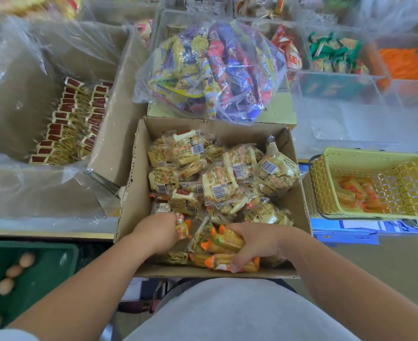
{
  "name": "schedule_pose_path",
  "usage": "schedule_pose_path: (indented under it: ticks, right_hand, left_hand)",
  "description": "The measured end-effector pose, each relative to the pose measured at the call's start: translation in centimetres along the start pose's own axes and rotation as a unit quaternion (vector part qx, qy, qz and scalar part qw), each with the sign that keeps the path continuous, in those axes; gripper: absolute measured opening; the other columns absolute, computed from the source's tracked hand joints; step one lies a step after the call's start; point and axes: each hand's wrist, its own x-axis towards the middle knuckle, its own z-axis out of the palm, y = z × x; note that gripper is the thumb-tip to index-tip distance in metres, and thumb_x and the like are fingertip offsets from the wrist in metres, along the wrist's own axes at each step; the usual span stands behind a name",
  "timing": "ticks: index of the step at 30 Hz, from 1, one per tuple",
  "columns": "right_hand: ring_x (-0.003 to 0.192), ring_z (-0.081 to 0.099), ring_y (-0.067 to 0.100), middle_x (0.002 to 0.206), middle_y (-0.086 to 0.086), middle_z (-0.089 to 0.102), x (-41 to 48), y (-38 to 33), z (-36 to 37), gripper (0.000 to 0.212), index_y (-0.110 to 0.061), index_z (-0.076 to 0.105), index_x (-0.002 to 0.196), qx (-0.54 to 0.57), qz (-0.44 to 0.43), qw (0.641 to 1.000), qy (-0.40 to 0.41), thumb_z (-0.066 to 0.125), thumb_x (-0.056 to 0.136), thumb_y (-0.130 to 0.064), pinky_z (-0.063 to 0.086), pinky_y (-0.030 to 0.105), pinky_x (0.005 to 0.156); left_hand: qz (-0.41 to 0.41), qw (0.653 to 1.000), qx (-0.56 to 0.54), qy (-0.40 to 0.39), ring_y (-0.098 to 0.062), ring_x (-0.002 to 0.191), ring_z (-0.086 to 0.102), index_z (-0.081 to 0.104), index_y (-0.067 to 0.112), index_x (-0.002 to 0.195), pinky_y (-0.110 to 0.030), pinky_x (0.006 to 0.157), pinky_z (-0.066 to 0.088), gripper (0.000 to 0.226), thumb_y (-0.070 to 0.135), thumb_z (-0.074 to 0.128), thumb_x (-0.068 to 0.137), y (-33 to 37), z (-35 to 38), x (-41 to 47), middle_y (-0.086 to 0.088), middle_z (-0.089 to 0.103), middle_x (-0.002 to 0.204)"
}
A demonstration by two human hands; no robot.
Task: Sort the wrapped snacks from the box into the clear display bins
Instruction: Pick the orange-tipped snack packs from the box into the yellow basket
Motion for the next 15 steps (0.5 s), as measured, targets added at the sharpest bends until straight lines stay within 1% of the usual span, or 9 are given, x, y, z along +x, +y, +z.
schedule_pose_path:
  ticks: [3, 4, 5, 6, 7, 9, 10, 12, 15]
  right_hand:
    - [0.115, 0.062, 0.005, 0.118, -0.020, 0.069, 0.5, -0.4, 0.1, 0.078, -0.040, 0.059, 0.125, 0.003, 0.005, 1.000, -0.014, 0.094, 0.056, -0.034, 0.048, 0.030, 0.103]
    - [0.115, 0.063, 0.008, 0.119, -0.017, 0.070, 0.6, -0.5, 0.1, 0.076, -0.038, 0.060, 0.125, 0.010, 0.003, 1.000, -0.016, 0.093, 0.057, -0.030, 0.049, 0.034, 0.104]
    - [0.116, 0.064, 0.010, 0.120, -0.014, 0.071, 0.8, -0.6, 0.1, 0.075, -0.036, 0.061, 0.126, 0.021, 0.000, 1.000, -0.015, 0.093, 0.059, -0.027, 0.049, 0.036, 0.105]
    - [0.117, 0.064, 0.011, 0.121, -0.013, 0.071, 0.8, -0.6, 0.1, 0.075, -0.035, 0.061, 0.127, 0.035, -0.004, 0.999, -0.009, 0.092, 0.060, -0.023, 0.049, 0.038, 0.106]
    - [0.119, 0.063, 0.012, 0.122, -0.012, 0.070, 0.8, -0.6, 0.0, 0.075, -0.035, 0.061, 0.128, 0.051, -0.008, 0.999, -0.002, 0.091, 0.061, -0.020, 0.048, 0.039, 0.108]
    - [0.121, 0.062, 0.012, 0.125, -0.011, 0.069, 0.6, -0.4, -0.1, 0.074, -0.034, 0.061, 0.128, 0.075, -0.016, 0.997, -0.003, 0.090, 0.063, -0.016, 0.044, 0.040, 0.111]
    - [0.122, 0.062, 0.013, 0.126, -0.010, 0.069, 0.5, -0.3, -0.2, 0.072, -0.033, 0.062, 0.128, 0.081, -0.020, 0.996, -0.014, 0.089, 0.064, -0.014, 0.044, 0.041, 0.111]
    - [0.121, 0.064, 0.017, 0.125, -0.004, 0.070, 0.1, -0.1, -0.4, 0.067, -0.031, 0.064, 0.125, 0.095, -0.031, 0.995, -0.029, 0.087, 0.066, -0.009, 0.046, 0.044, 0.109]
    - [0.117, 0.067, 0.022, 0.121, 0.001, 0.072, -0.7, 0.4, -1.1, 0.065, -0.029, 0.067, 0.120, 0.130, -0.052, 0.990, 0.007, 0.088, 0.063, -0.004, 0.052, 0.047, 0.103]
  left_hand:
    - [0.030, 0.991, -0.123, 0.035, -0.014, 0.087, 0.064, 0.063, 0.027, 0.124, -0.029, 0.059, 0.038, 0.031, 0.042, 0.057, 0.098, 0.2, -0.5, -1.5, 0.006, 0.069, 0.108]
    - [0.035, 0.983, -0.176, 0.023, -0.014, 0.080, 0.065, 0.064, 0.029, 0.119, -0.029, 0.057, 0.038, 0.027, 0.042, 0.056, 0.097, 0.5, -0.5, -2.0, 0.007, 0.070, 0.101]
    - [0.042, 0.975, -0.218, 0.001, -0.017, 0.075, 0.065, 0.065, 0.028, 0.108, -0.029, 0.056, 0.039, 0.020, 0.041, 0.055, 0.095, 1.0, -0.3, -2.4, 0.004, 0.070, 0.092]
    - [0.050, 0.967, -0.251, -0.023, -0.022, 0.075, 0.066, 0.064, 0.024, 0.099, -0.030, 0.059, 0.042, 0.019, 0.040, 0.054, 0.094, 1.5, -0.1, -2.5, -0.001, 0.070, 0.089]
    - [0.052, 0.956, -0.285, -0.051, -0.024, 0.080, 0.067, 0.063, 0.024, 0.097, -0.033, 0.066, 0.045, 0.019, 0.039, 0.052, 0.093, 2.0, 0.1, -2.6, -0.005, 0.070, 0.092]
    - [0.057, 0.928, -0.348, -0.122, -0.019, 0.090, 0.065, 0.062, 0.030, 0.102, -0.036, 0.085, 0.049, 0.023, 0.041, 0.048, 0.088, 2.9, 0.5, -2.4, -0.002, 0.070, 0.100]
    - [0.066, 0.920, -0.354, -0.156, -0.017, 0.094, 0.064, 0.063, 0.032, 0.105, -0.036, 0.091, 0.049, 0.027, 0.042, 0.047, 0.085, 3.2, 0.5, -2.2, 0.003, 0.070, 0.102]
    - [0.095, 0.919, -0.317, -0.216, -0.020, 0.104, 0.066, 0.064, 0.036, 0.117, -0.039, 0.099, 0.052, 0.037, 0.041, 0.052, 0.082, 3.7, 0.4, -1.9, 0.004, 0.071, 0.110]
    - [0.114, 0.930, -0.247, -0.247, -0.027, 0.105, 0.068, 0.057, 0.034, 0.130, -0.040, 0.090, 0.059, 0.056, 0.036, 0.064, 0.075, 4.8, 0.1, -1.3, 0.002, 0.069, 0.113]
